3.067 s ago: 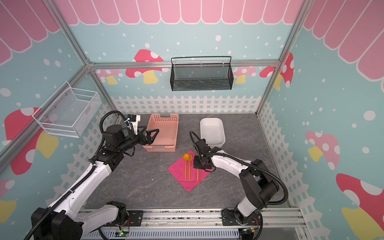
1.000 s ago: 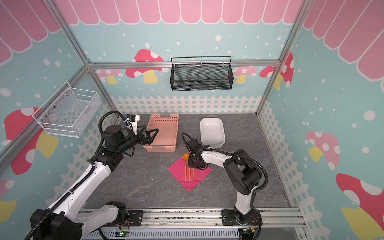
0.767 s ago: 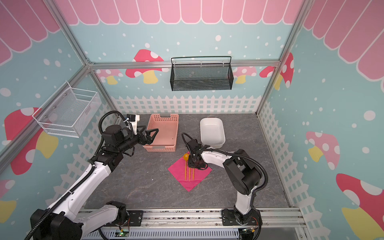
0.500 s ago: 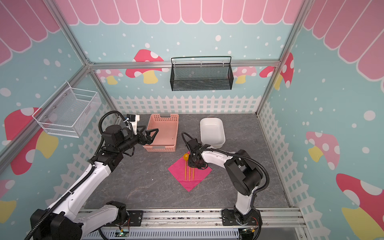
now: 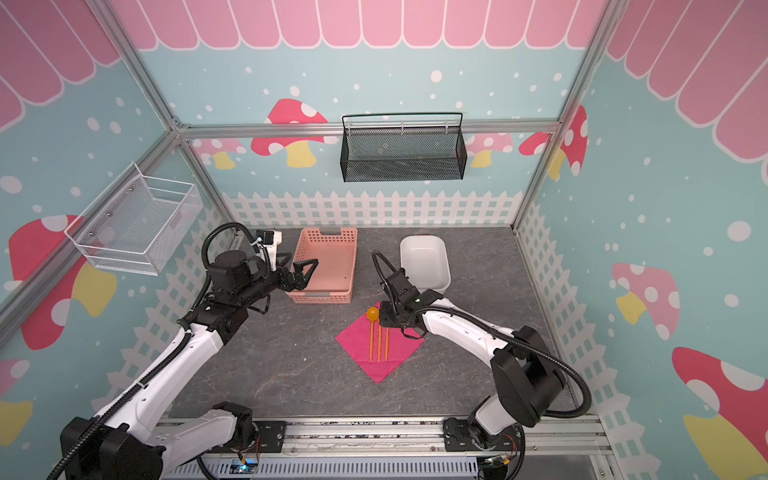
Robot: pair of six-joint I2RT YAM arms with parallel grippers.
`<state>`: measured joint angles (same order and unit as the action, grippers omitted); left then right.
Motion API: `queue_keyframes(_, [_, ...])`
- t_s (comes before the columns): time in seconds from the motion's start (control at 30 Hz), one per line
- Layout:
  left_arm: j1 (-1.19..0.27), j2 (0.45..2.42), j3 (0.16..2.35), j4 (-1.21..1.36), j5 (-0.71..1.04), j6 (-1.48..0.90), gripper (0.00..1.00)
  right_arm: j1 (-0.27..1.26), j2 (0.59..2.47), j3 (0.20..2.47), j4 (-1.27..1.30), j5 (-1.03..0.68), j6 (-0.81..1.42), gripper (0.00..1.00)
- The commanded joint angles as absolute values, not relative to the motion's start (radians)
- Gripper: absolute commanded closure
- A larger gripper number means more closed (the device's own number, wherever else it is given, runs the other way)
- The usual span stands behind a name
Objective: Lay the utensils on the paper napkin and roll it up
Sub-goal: 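Open the right gripper and move it to the napkin corner nearest the robot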
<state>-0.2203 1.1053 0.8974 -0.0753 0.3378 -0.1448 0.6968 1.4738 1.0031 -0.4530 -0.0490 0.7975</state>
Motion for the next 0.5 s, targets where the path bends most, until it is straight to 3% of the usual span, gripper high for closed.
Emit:
queue_keyframes(0.0, [-0.238,1.114,0.889,-0.084,0.304,-0.100,0.01,0.706,1.382,0.912,-0.358,-0.122,0.704,0.75])
queue_keyframes(0.47, [-0.282,1.128,0.850,-0.056,0.291,-0.183,0.01,0.707,1.064,0.704,-0.150,-0.324,0.088,0.63])
